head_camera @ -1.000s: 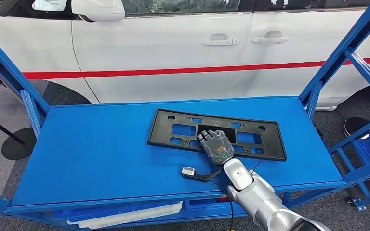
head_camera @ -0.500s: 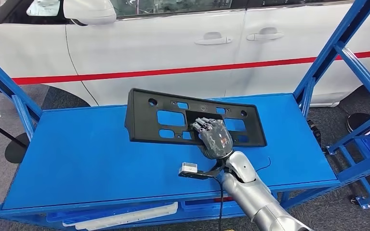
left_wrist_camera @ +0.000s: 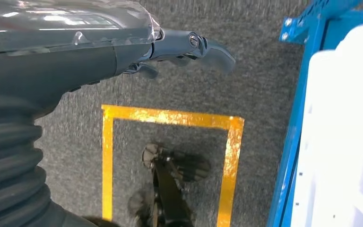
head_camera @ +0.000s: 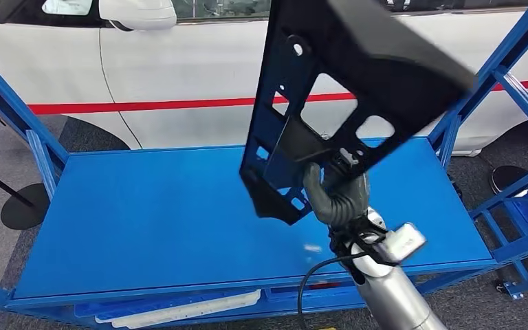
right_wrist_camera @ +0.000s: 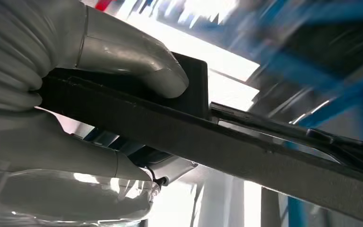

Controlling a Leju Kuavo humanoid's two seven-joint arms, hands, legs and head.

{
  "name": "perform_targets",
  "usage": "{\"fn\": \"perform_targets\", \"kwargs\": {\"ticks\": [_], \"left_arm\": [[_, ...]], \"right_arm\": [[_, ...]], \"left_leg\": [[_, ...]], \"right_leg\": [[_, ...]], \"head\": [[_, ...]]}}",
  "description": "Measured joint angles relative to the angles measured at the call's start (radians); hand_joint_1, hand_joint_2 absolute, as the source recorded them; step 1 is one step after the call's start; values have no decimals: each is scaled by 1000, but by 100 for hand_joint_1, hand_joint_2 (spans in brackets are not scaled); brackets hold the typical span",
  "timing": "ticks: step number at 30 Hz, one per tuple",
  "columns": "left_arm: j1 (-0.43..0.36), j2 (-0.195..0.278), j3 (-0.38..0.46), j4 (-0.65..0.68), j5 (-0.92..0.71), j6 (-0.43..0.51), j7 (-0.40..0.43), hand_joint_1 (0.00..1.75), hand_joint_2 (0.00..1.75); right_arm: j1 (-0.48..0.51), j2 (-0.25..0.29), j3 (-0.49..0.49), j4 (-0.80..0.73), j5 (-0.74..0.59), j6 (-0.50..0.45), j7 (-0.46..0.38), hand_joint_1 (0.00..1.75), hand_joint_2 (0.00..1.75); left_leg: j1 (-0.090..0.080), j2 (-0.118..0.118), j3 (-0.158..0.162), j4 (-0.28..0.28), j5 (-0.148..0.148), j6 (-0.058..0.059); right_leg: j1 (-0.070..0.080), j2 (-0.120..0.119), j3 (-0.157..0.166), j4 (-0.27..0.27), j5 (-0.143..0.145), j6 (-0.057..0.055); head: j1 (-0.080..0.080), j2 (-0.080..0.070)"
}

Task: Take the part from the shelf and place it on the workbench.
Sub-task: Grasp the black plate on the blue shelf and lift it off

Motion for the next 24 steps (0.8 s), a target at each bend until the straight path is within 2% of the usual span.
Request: {"fn": "perform_targets", "kwargs": {"ticks": [1, 2, 4, 5, 6, 7, 9, 10, 12, 14, 15, 16, 17, 19, 20, 21, 24], "left_arm": [[0, 0, 2, 0, -3, -2, -7, 0, 175], [-1, 0, 4, 0, -4, -3, -13, 0, 175], [-3, 0, 8, 0, -4, -6, -24, 0, 175], [-5, -1, 9, 0, -4, -7, -28, 0, 175], [-6, -1, 10, 0, -4, -8, -29, 0, 175], [-8, -1, 11, 0, -4, -8, -30, 0, 175], [-9, -1, 15, 0, -3, -9, -27, 0, 175], [-10, -1, 18, 0, -3, -12, -25, 0, 175], [-13, 1, 25, 0, -2, -16, -12, 0, 175], [-15, 5, 32, 0, -3, -12, 7, 0, 175], [-15, 7, 34, 0, -4, -6, 17, 0, 175], [-15, 9, 35, 0, -4, 0, 26, 0, 175], [-14, 11, 37, 0, -5, 5, 32, 0, 175], [-14, 15, 41, 0, -4, 16, 40, 0, 175], [-15, 17, 44, 0, -4, 22, 42, 0, 175], [-15, 19, 47, 0, -3, 29, 45, 0, 175], [-13, 22, 59, 0, -1, 42, 52, 0, 175]], "right_arm": [[9, 1, -4, -44, -75, 108, 1, 175, 175], [17, 3, -7, -80, -144, 204, 4, 175, 175], [27, 7, -8, -134, -251, 331, 14, 175, 175], [29, 10, -7, -153, -281, 362, 19, 175, 175], [29, 14, -7, -167, -304, 385, 26, 175, 175], [30, 17, -7, -175, -327, 407, 39, 175, 175], [28, 21, -1, -182, -384, 465, 77, 175, 175], [26, 23, 5, -182, -407, 492, 98, 175, 175], [24, 25, 21, -181, -431, 525, 122, 175, 175], [25, 26, 36, -179, -440, 539, 129, 175, 175], [26, 26, 42, -177, -446, 543, 130, 175, 175], [28, 26, 46, -177, -450, 545, 130, 175, 175], [29, 26, 50, -176, -454, 546, 130, 175, 175], [30, 26, 56, -173, -458, 547, 130, 175, 175], [30, 26, 60, -170, -458, 547, 128, 175, 175], [29, 26, 62, -166, -456, 547, 125, 175, 175], [28, 26, 66, -148, -449, 545, 110, 175, 175]], "left_leg": [[0, -1, 1, 0, -1, 0], [0, -2, 4, 0, -3, -2], [-1, -5, 12, 1, -9, -7], [-2, -6, 13, 2, -11, -11], [-3, -7, 13, 2, -13, -16], [-4, -7, 12, 2, -13, -23], [-4, -6, 12, 2, -13, -35], [-4, -4, 9, 10, -23, -40], [-4, 0, -18, 81, -76, -47], [-4, 1, -73, 216, -146, -52], [-4, 1, -93, 266, -165, -53], [-4, 1, -98, 287, -166, -53], [-4, 1, -81, 263, -147, -52], [-4, 1, -4, 123, -85, -46], [-6, 1, 29, 57, -63, -42], [-8, 1, 49, 15, -50, -37], [-10, 1, 46, -1, -36, -21]], "right_leg": [[-1, 0, -5, 5, 12, -1], [-1, 0, 11, -33, 44, -3], [0, 0, 79, -177, 120, -13], [2, 1, 107, -238, 142, -18], [5, 1, 122, -274, 152, -22], [7, 2, 126, -285, 151, -26], [6, 1, 125, -290, 156, -34], [4, 0, 126, -294, 160, -41], [-1, -6, 125, -301, 166, -50], [2, -10, 120, -301, 169, -55], [4, -11, 117, -300, 170, -57], [5, -12, 113, -299, 172, -58], [6, -12, 111, -297, 173, -58], [7, -12, 108, -292, 176, -55], [9, -12, 106, -288, 177, -52], [10, -11, 103, -286, 180, -48], [11, -10, 95, -285, 191, -30]], "head": [[0, 0], [0, 0], [0, 0], [0, 0], [0, 0], [0, 0], [0, 0], [0, 0], [0, 0], [0, 0], [0, 0], [0, 0], [0, 0], [0, 0], [0, 0], [0, 0], [0, 0]]}}
